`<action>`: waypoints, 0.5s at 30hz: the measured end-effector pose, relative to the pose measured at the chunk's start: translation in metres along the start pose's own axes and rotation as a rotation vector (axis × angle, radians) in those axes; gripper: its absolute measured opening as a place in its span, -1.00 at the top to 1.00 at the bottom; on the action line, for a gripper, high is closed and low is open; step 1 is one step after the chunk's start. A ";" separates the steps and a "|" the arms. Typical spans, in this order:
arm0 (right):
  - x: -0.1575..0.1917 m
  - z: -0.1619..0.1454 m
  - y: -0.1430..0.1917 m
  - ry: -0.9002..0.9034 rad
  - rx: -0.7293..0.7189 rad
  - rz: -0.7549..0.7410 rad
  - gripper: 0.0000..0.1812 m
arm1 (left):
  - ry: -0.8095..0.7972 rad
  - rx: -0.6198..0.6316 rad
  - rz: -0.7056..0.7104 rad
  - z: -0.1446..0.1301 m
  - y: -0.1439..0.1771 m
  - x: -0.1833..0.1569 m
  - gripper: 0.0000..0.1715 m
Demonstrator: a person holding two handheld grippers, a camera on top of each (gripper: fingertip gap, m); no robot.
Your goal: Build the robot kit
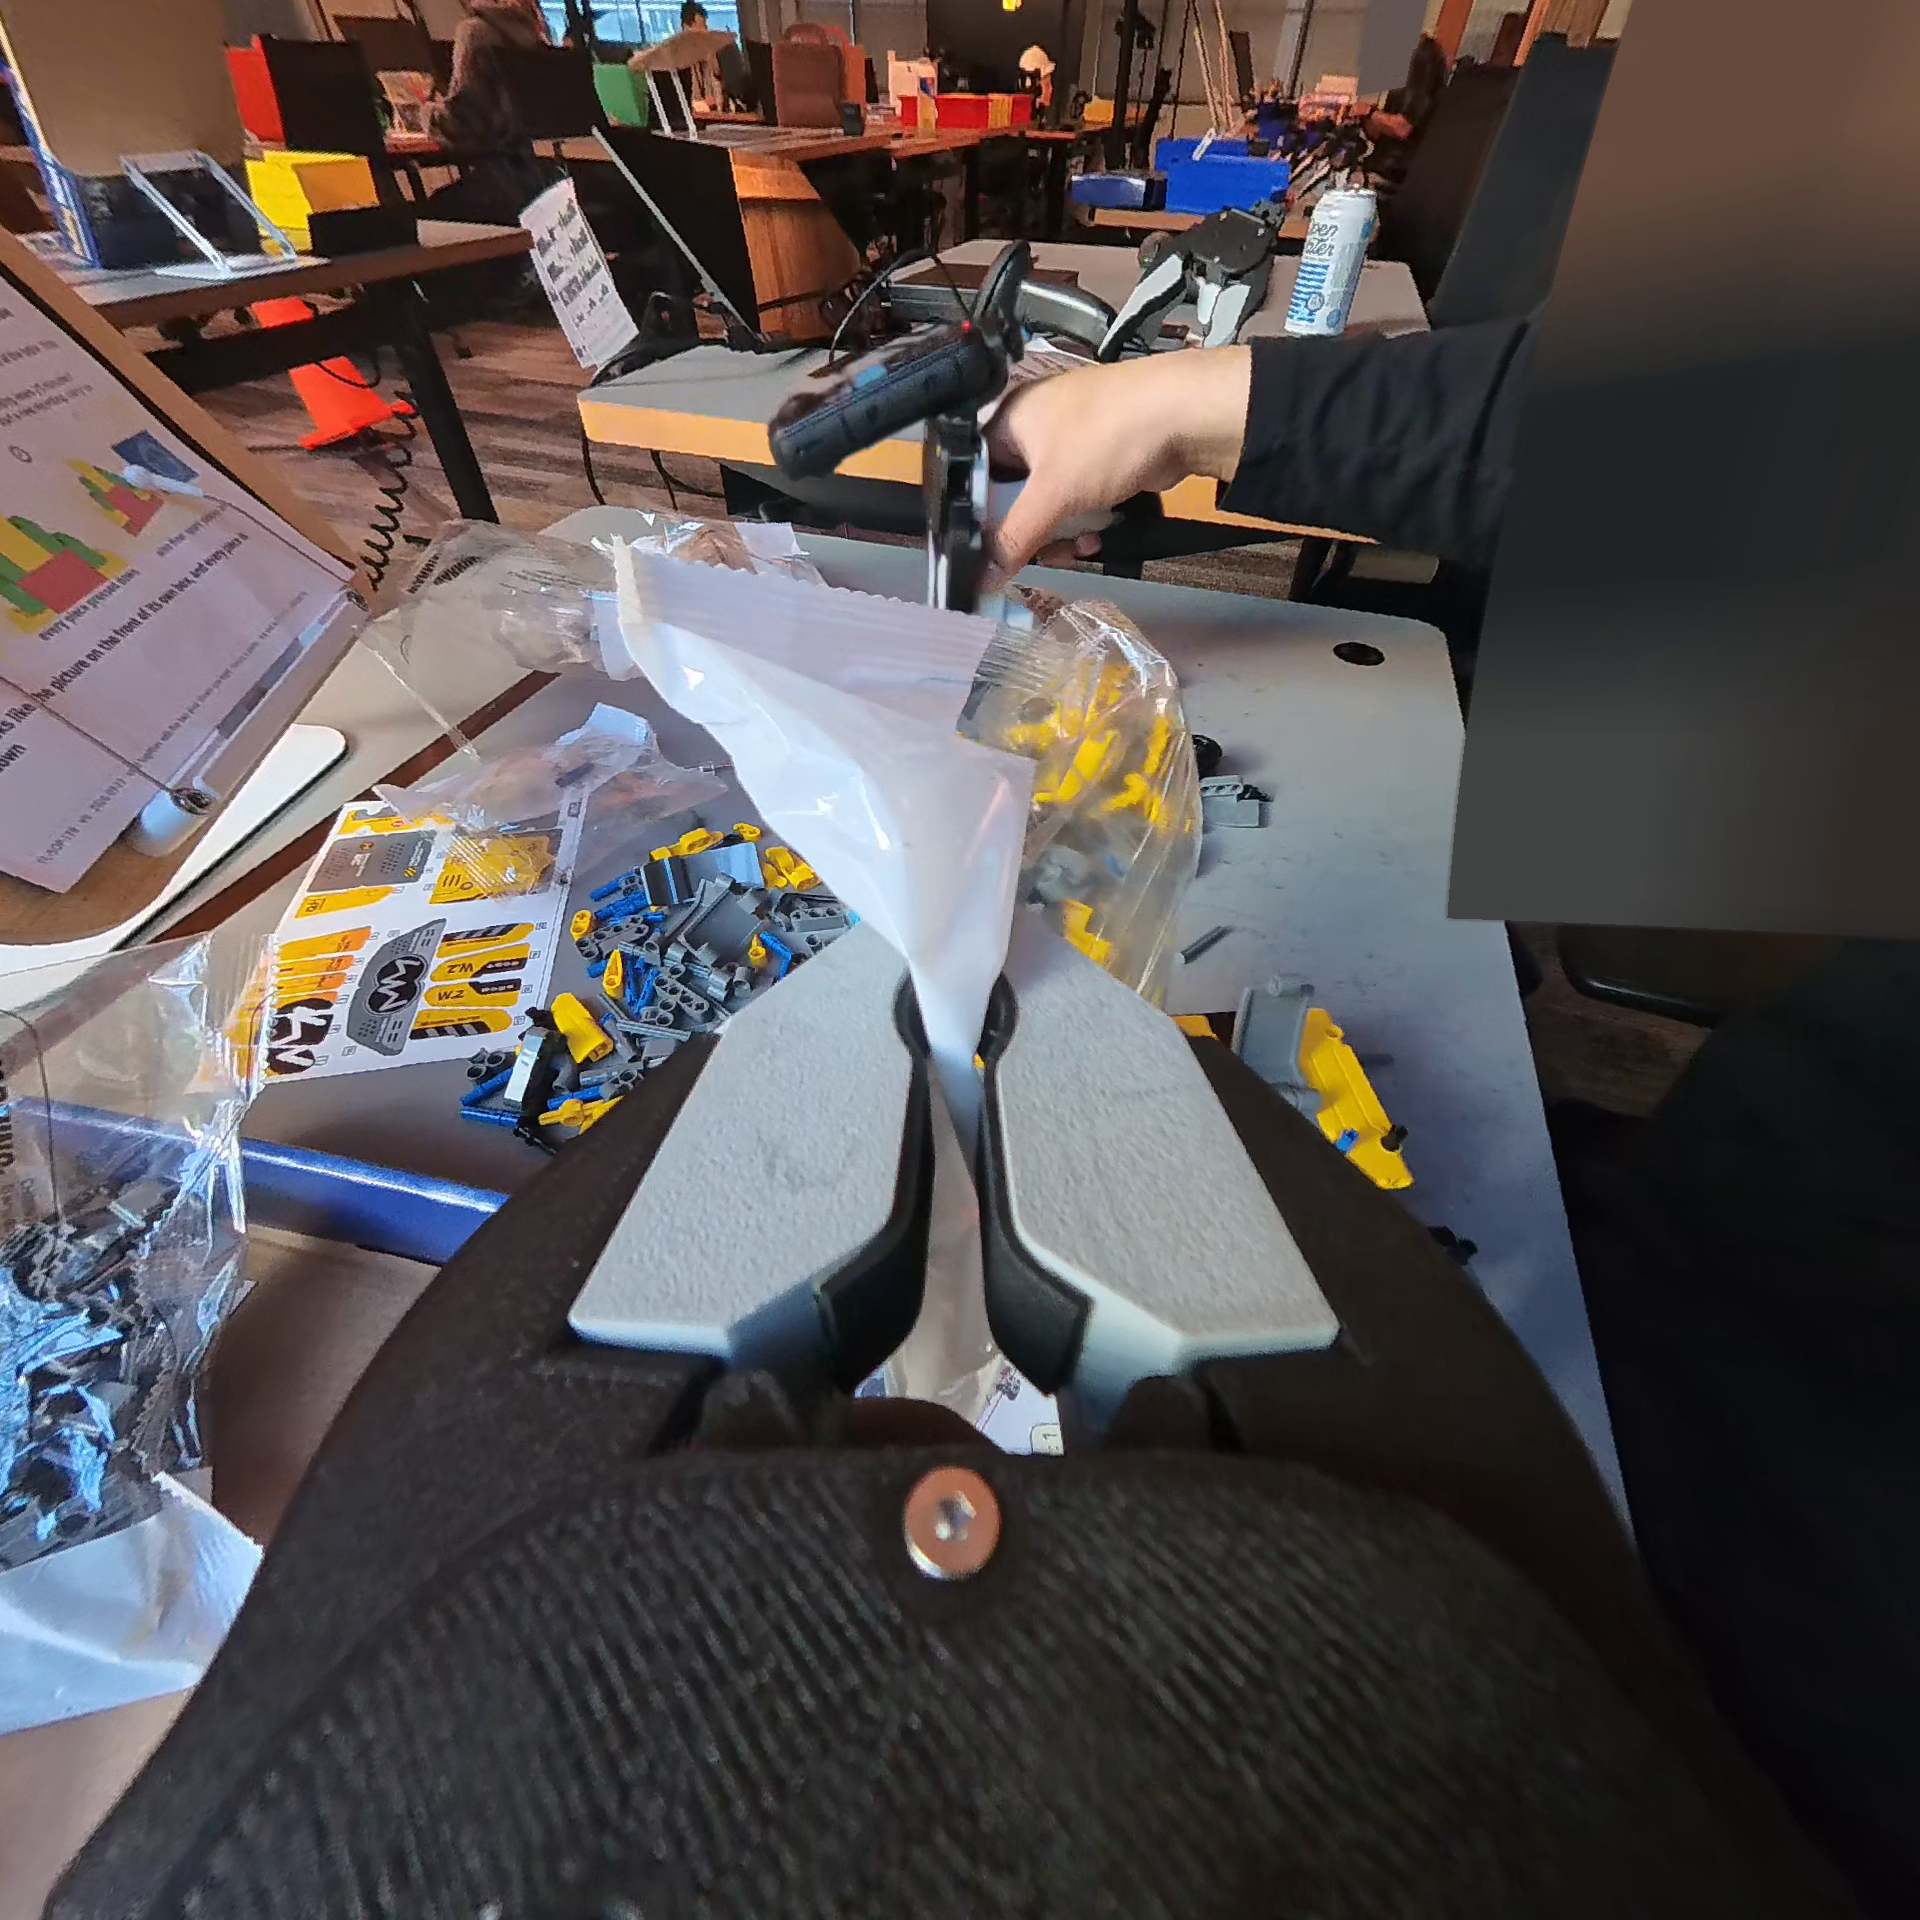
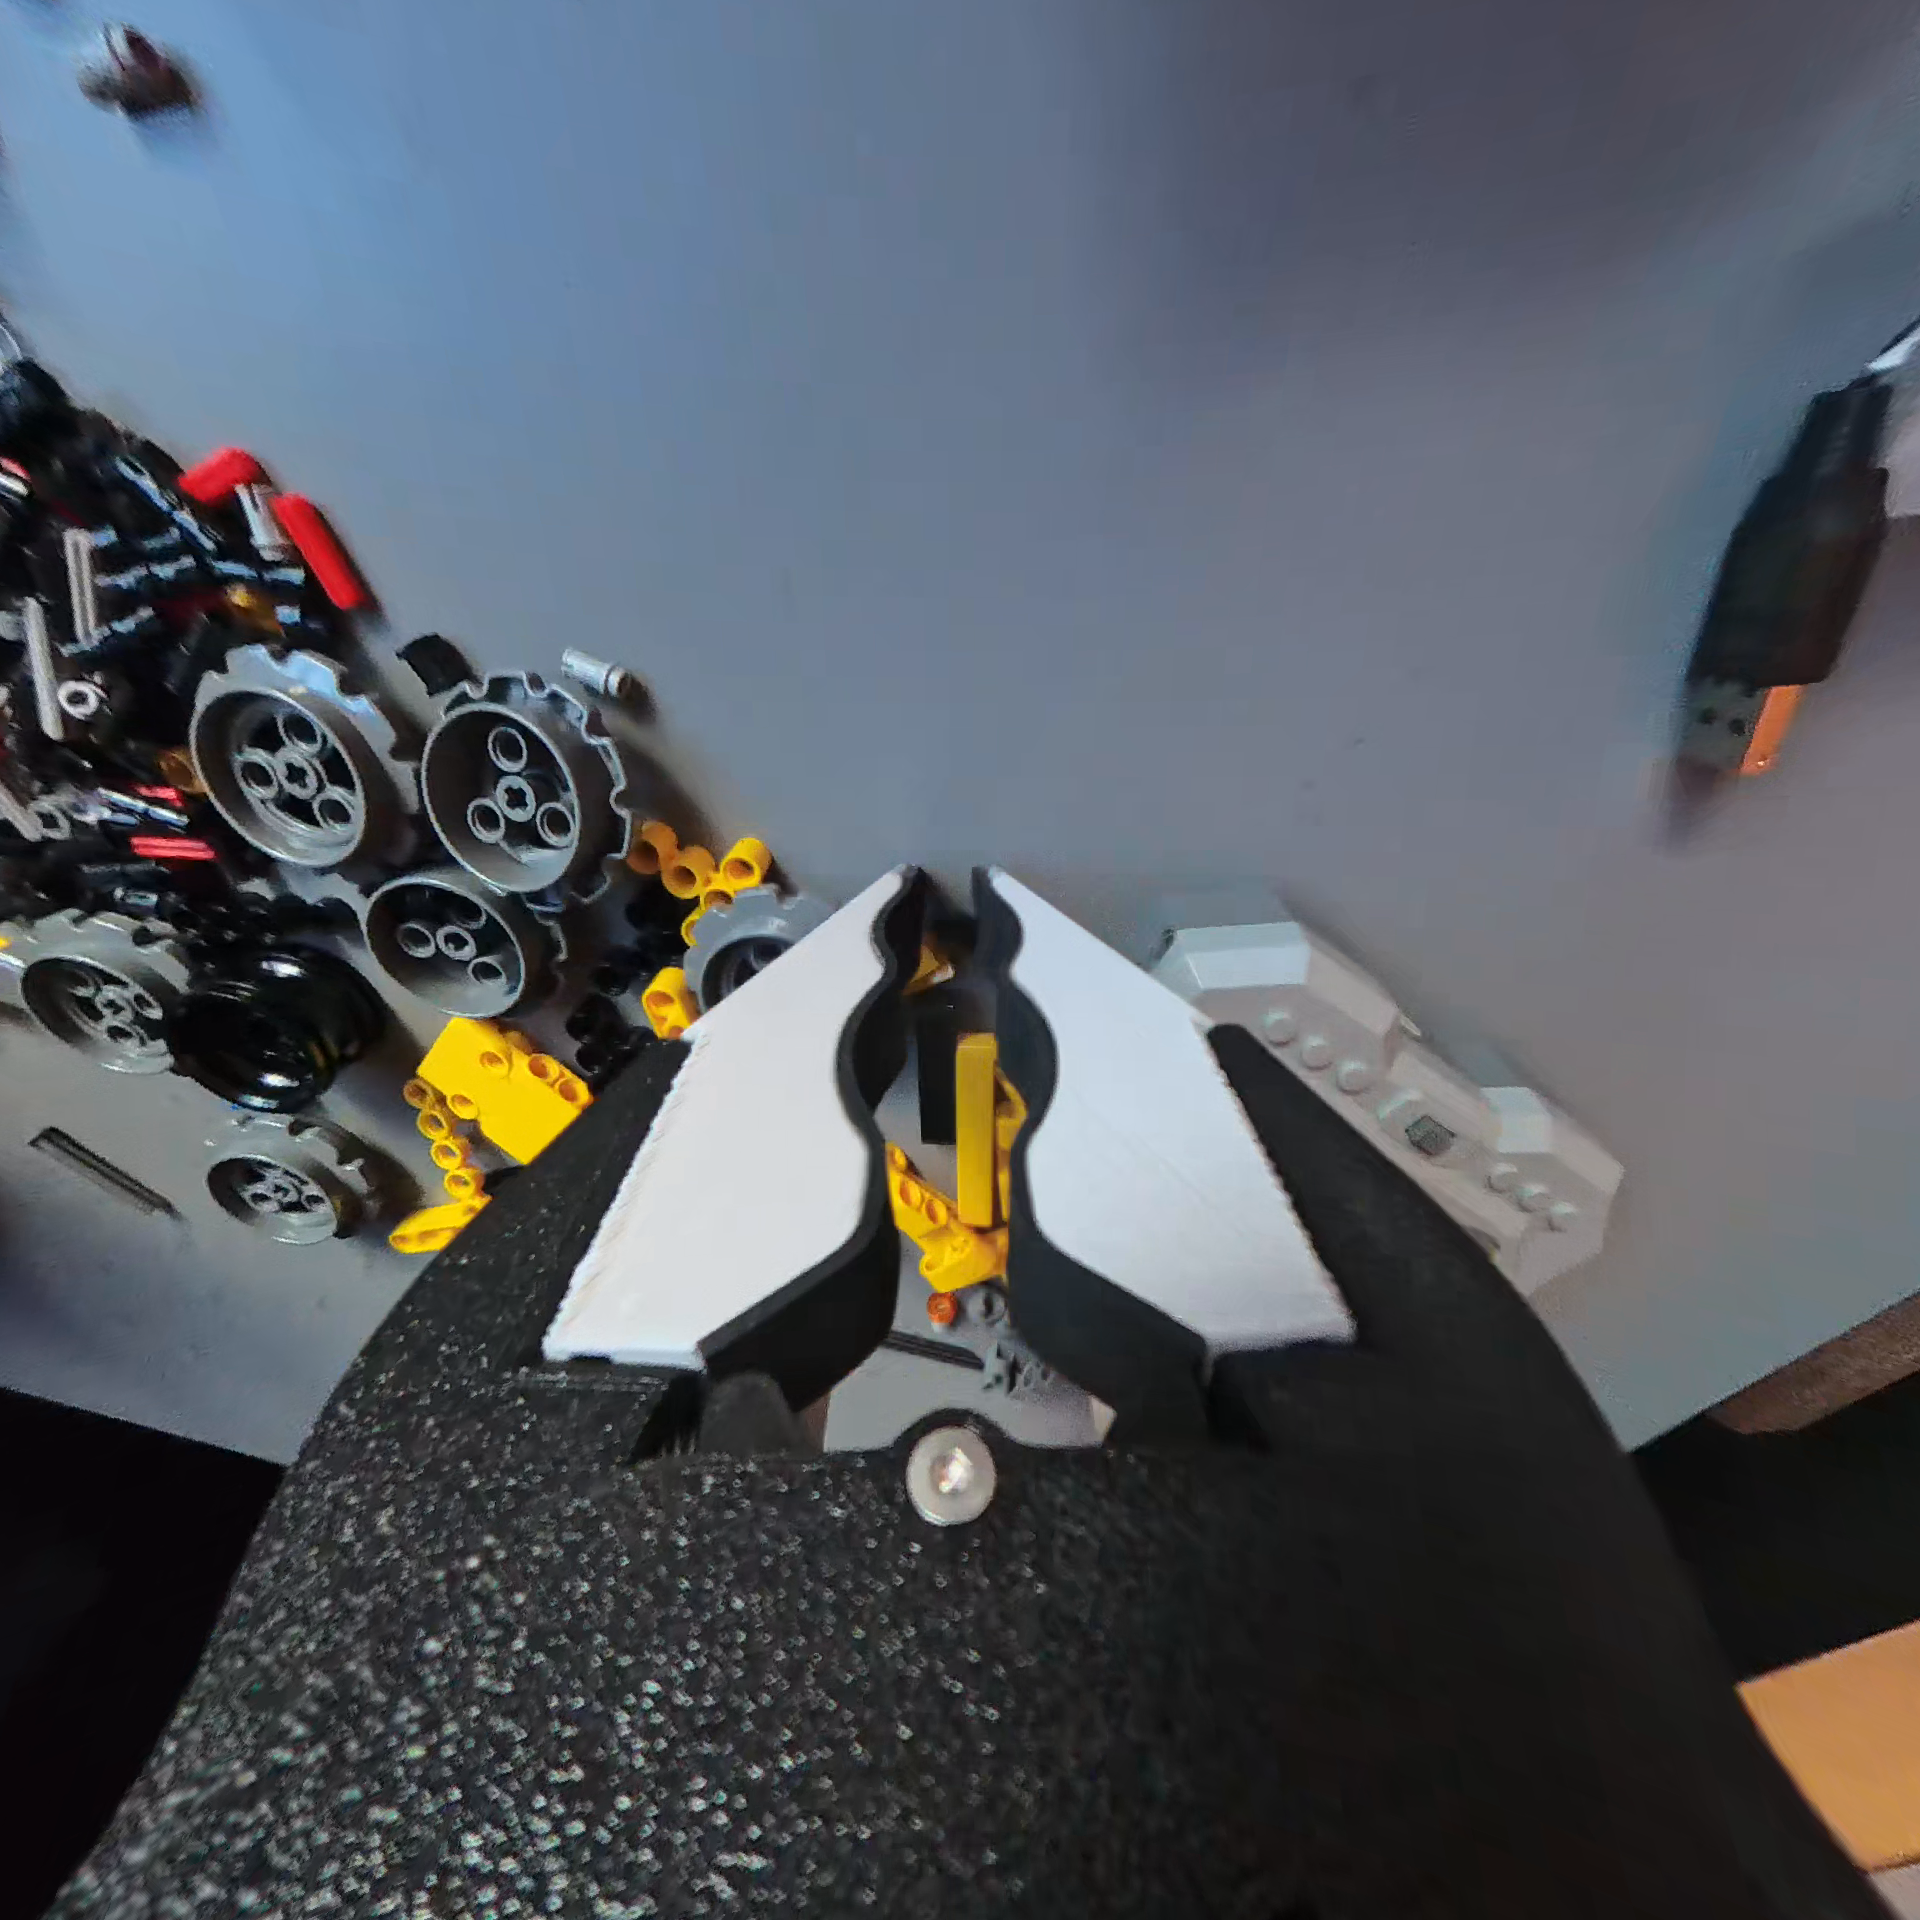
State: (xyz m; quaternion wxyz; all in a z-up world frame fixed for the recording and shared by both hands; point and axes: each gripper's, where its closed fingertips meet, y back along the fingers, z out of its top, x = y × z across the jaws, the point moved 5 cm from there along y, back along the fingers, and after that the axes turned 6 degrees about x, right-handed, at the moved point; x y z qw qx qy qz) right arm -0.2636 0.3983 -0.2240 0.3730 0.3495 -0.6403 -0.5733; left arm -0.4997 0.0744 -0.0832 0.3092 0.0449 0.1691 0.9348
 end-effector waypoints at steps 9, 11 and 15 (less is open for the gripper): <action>0.007 -0.007 0.004 -0.027 -0.029 0.091 1.00 | 0.000 -0.010 0.004 0.002 0.004 0.001 1.00; 0.004 -0.006 0.009 -0.030 -0.060 0.070 0.99 | 0.000 -0.009 0.001 0.001 0.003 0.001 1.00; -0.001 0.002 0.025 -0.015 -0.161 0.017 0.98 | -0.004 -0.005 0.003 0.001 0.003 0.000 1.00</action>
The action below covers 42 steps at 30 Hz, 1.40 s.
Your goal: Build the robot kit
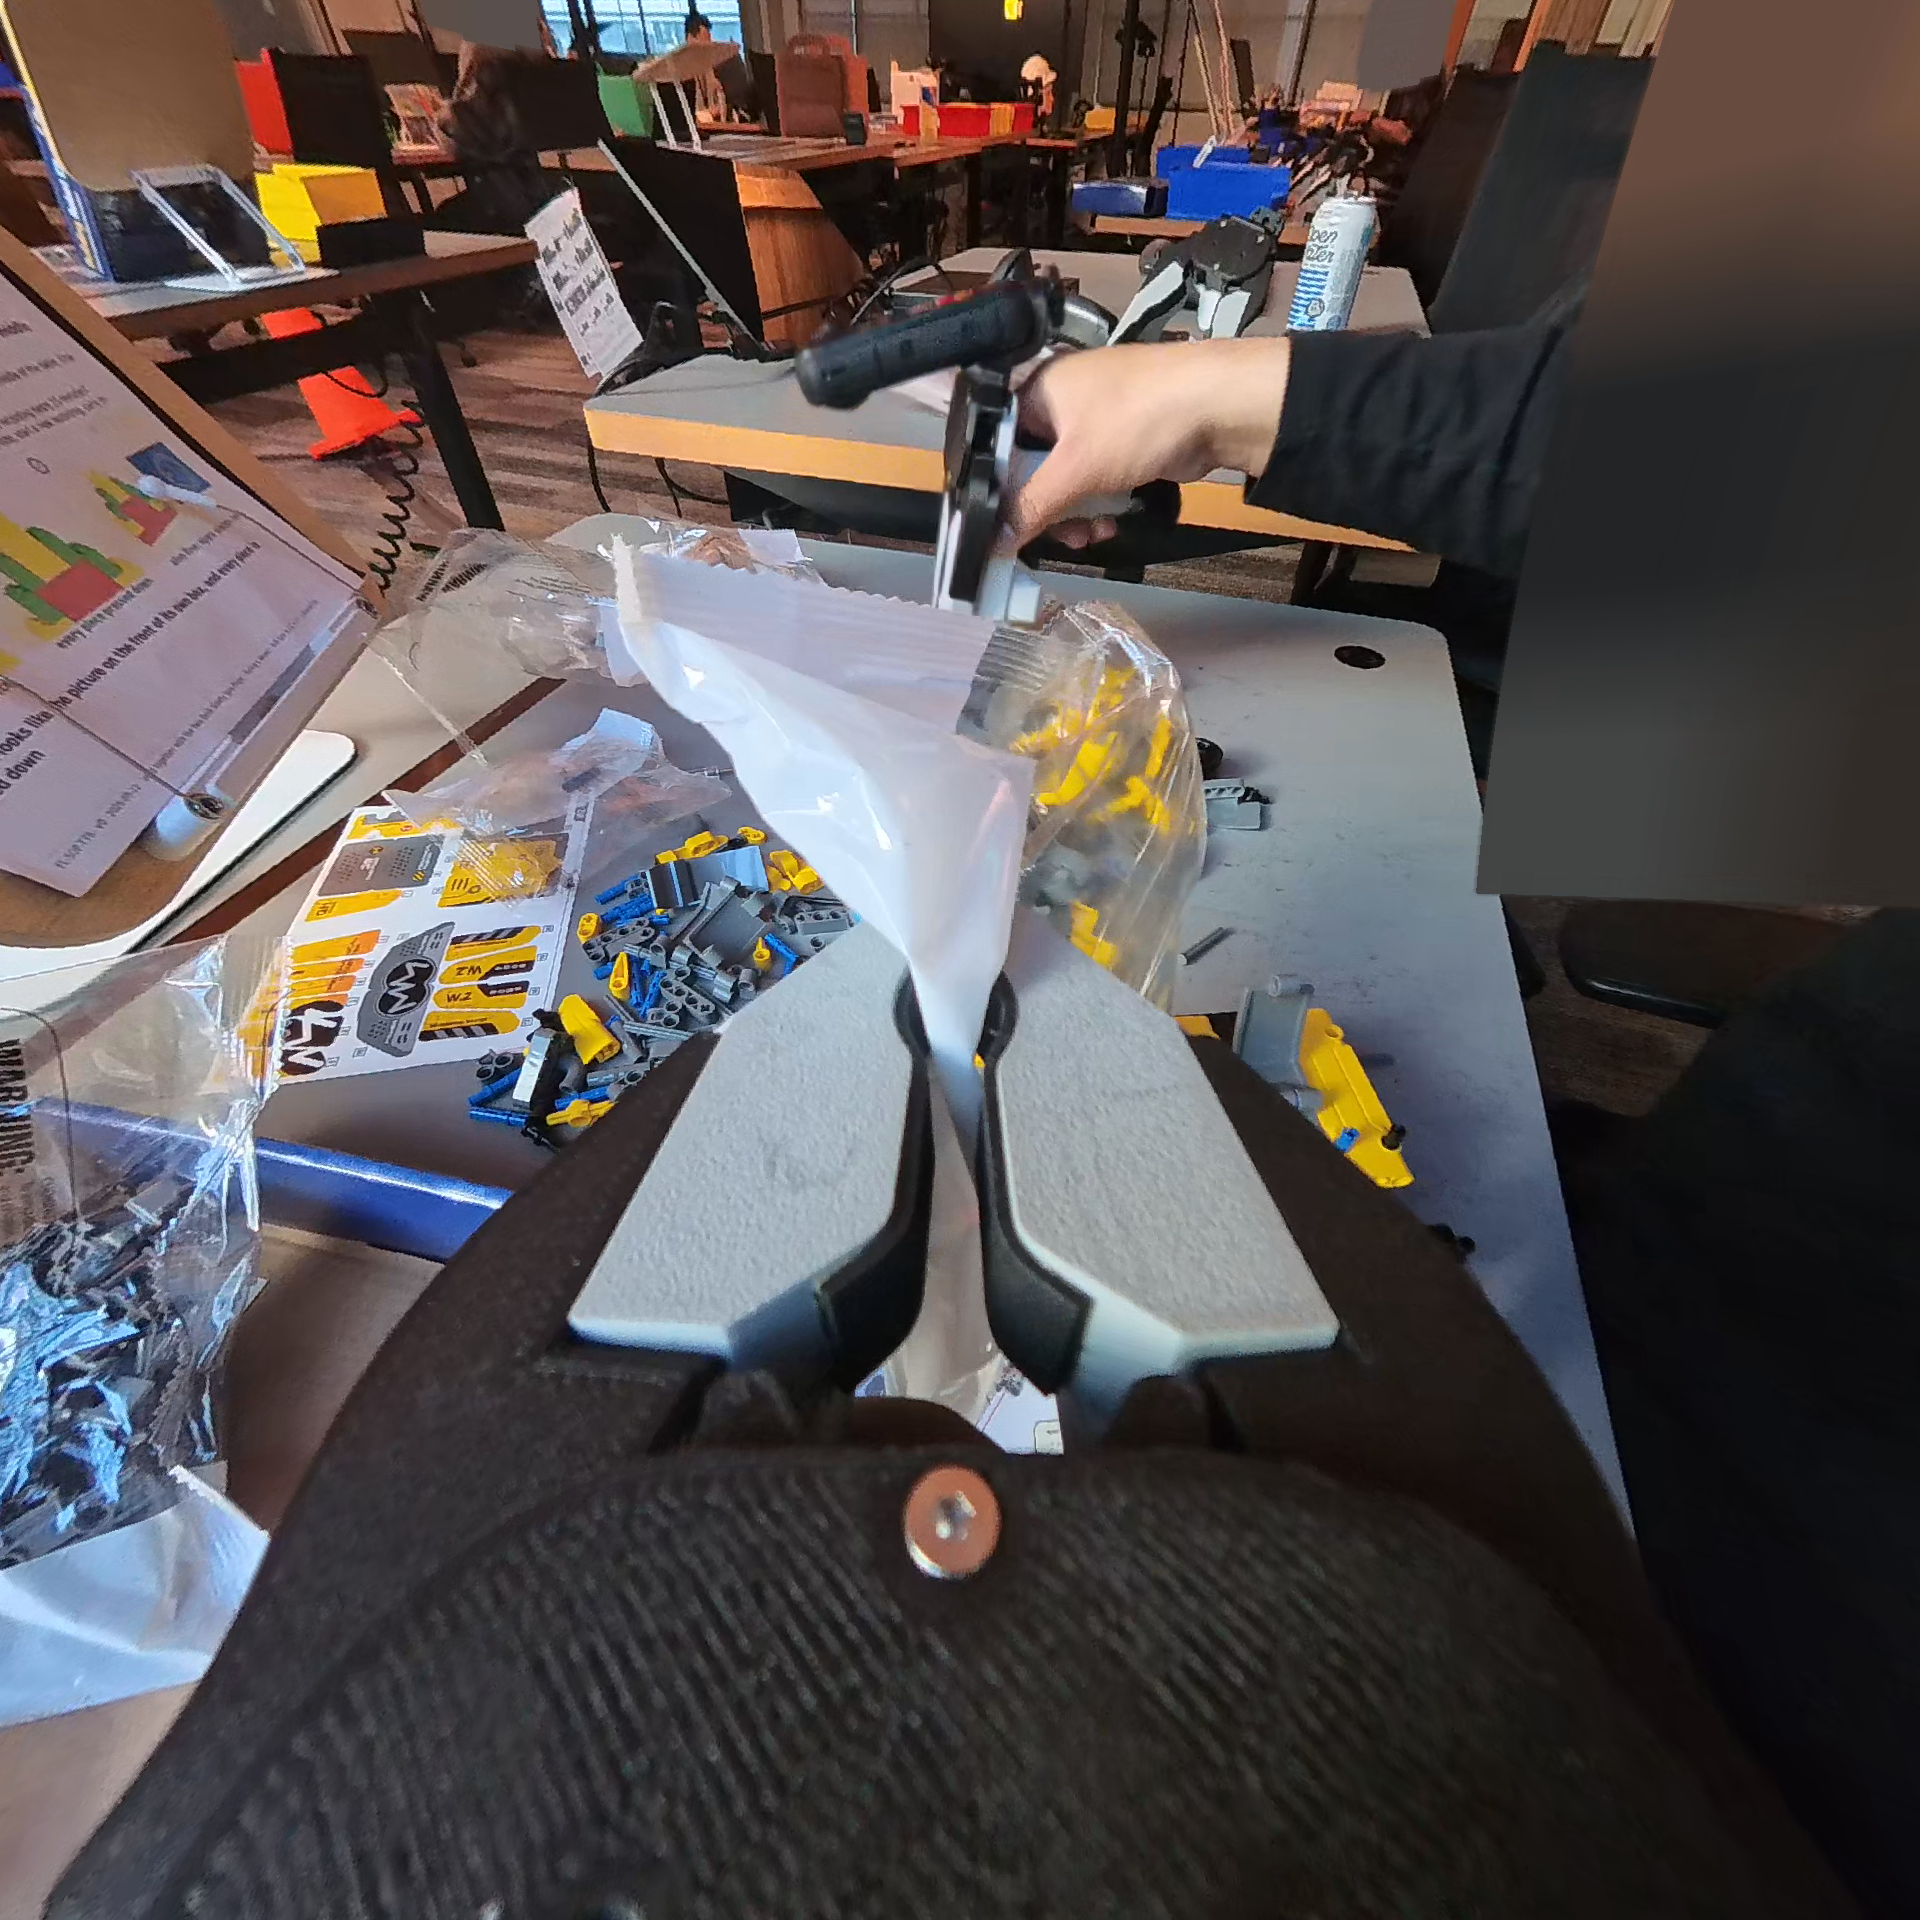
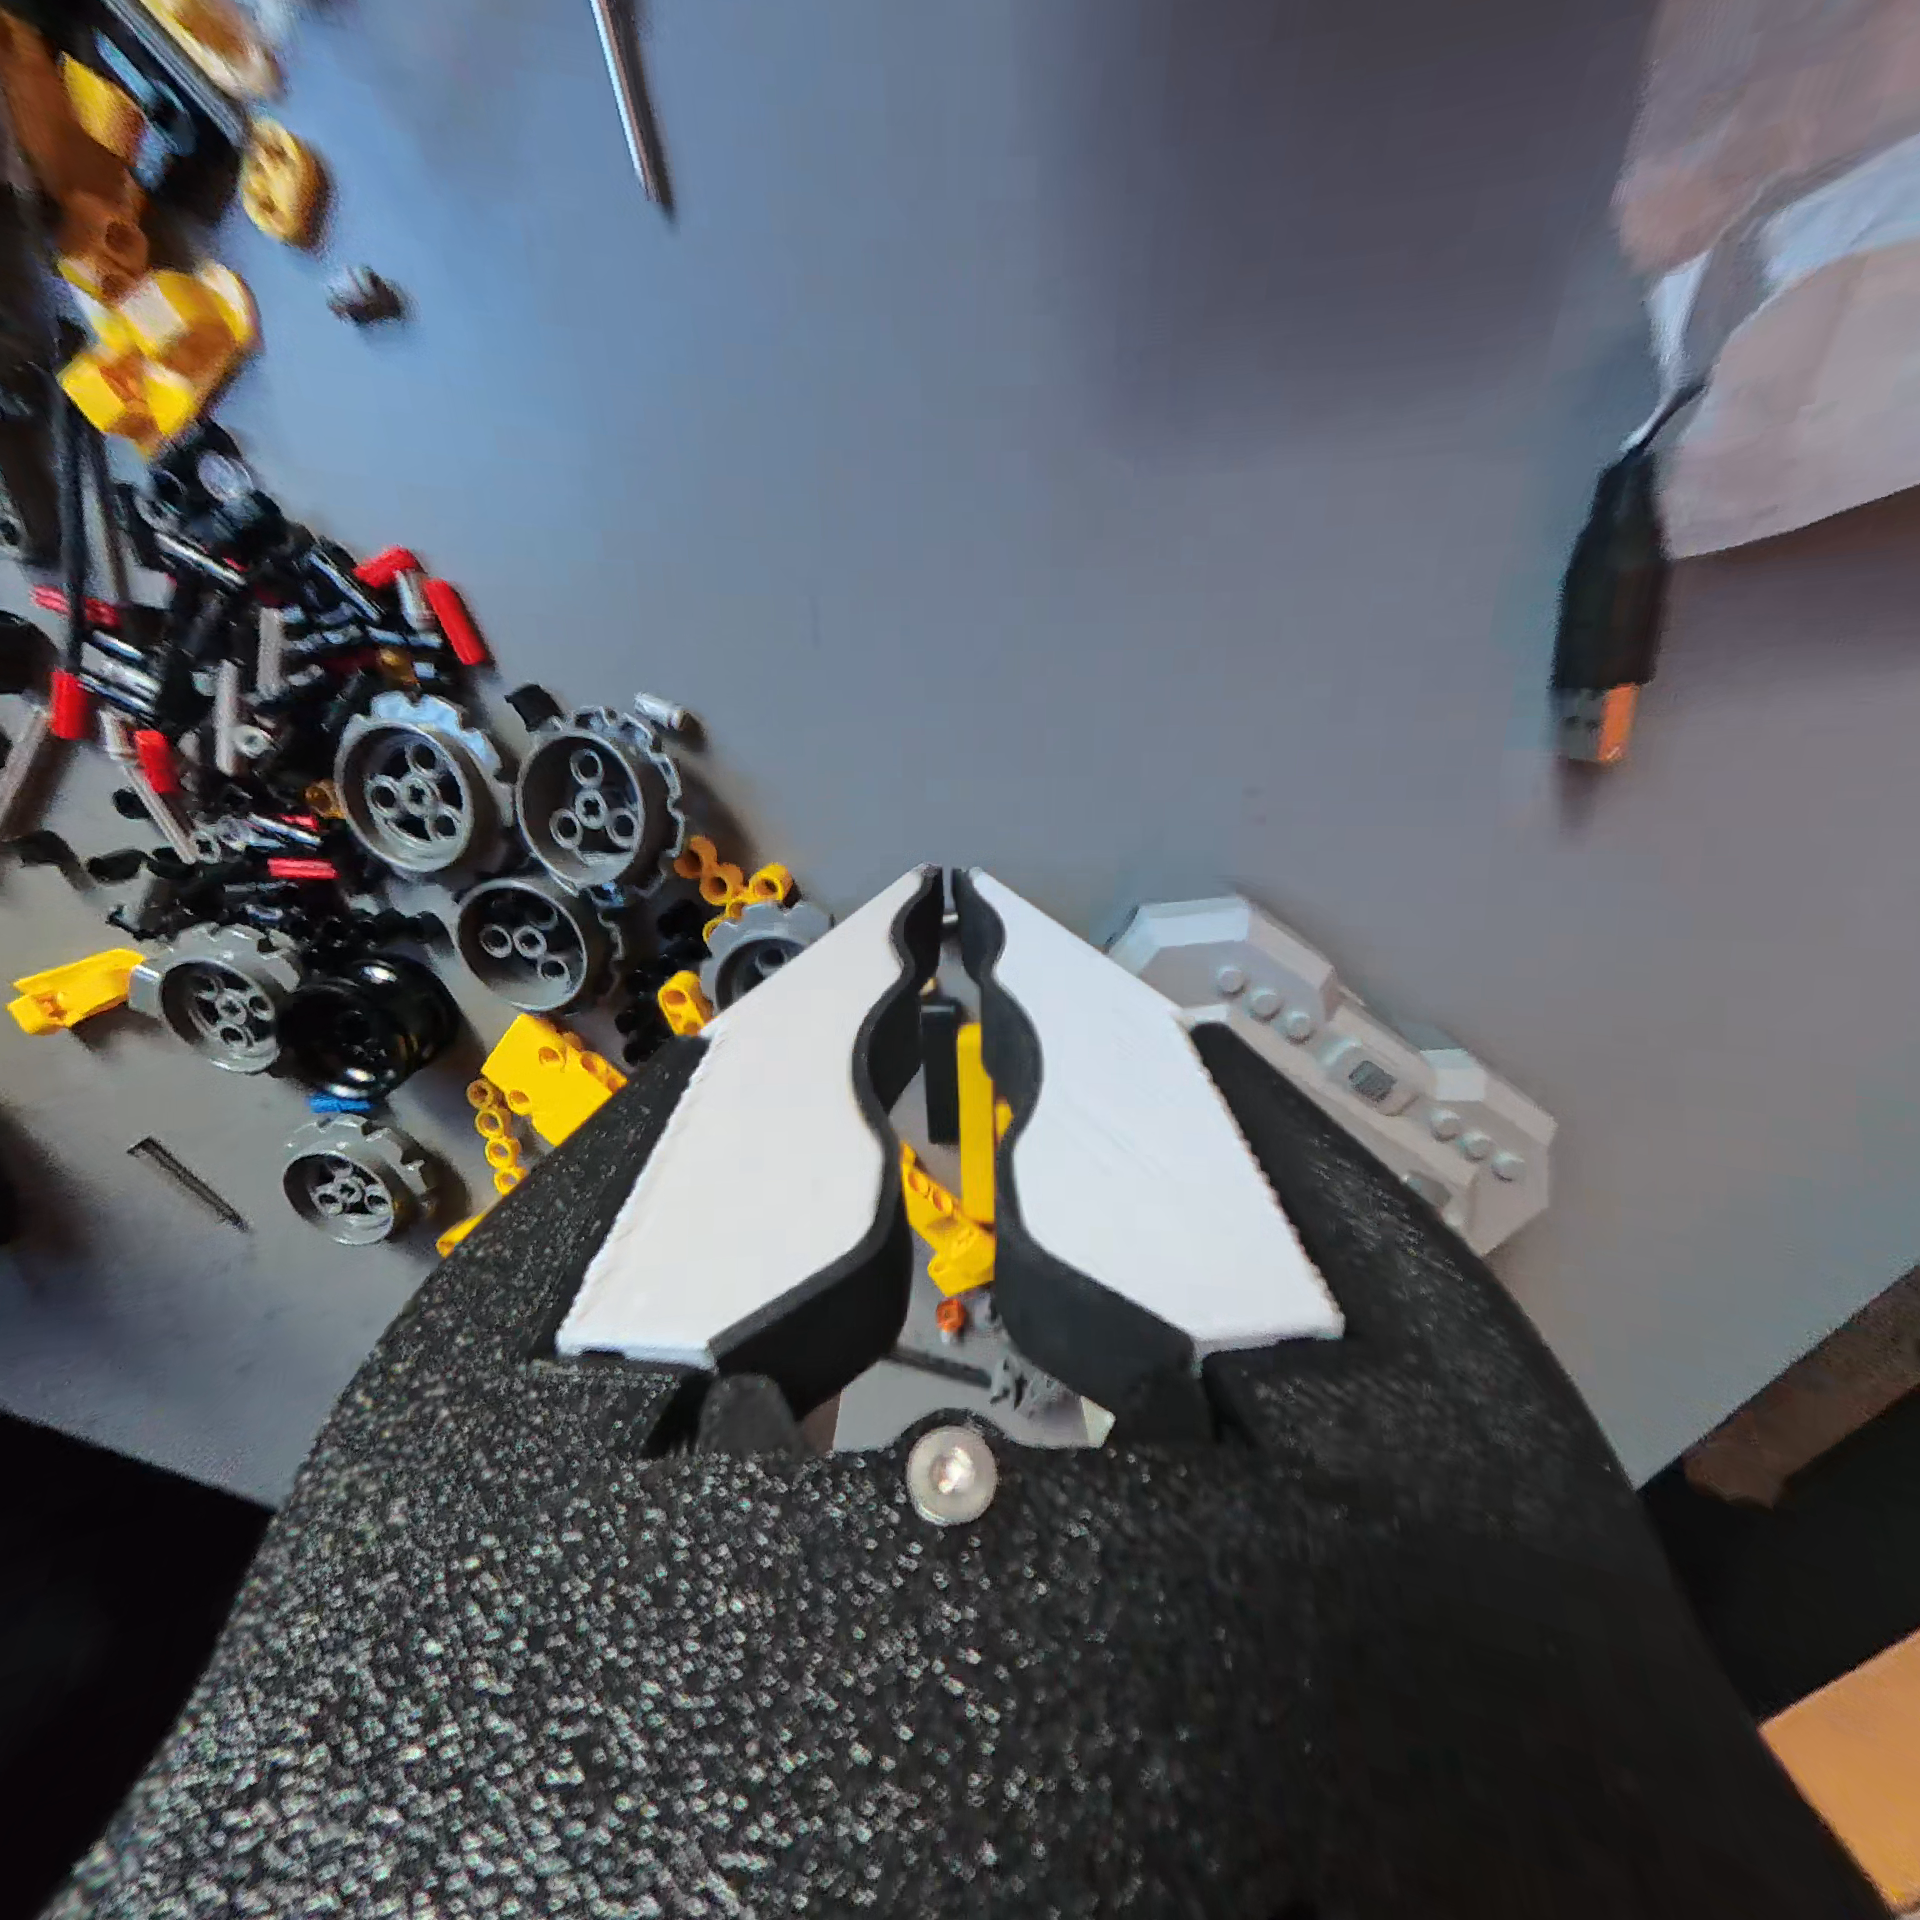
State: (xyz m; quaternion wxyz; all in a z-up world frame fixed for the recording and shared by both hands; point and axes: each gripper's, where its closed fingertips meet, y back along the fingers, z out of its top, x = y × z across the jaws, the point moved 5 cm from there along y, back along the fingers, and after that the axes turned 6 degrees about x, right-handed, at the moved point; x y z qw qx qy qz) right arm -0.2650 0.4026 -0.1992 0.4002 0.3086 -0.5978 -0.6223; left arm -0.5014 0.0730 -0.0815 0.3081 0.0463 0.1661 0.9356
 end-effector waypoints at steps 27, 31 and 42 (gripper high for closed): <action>0.026 0.119 0.002 -0.154 -0.422 0.376 0.73 | -0.007 -0.010 0.026 0.002 0.010 0.001 1.00; 0.024 0.148 -0.021 -0.233 -0.447 0.349 0.60 | -0.004 -0.010 0.030 0.001 0.012 0.001 1.00; 0.028 0.164 -0.030 -0.270 -0.494 0.481 0.99 | 0.005 -0.011 0.021 -0.001 0.012 0.003 1.00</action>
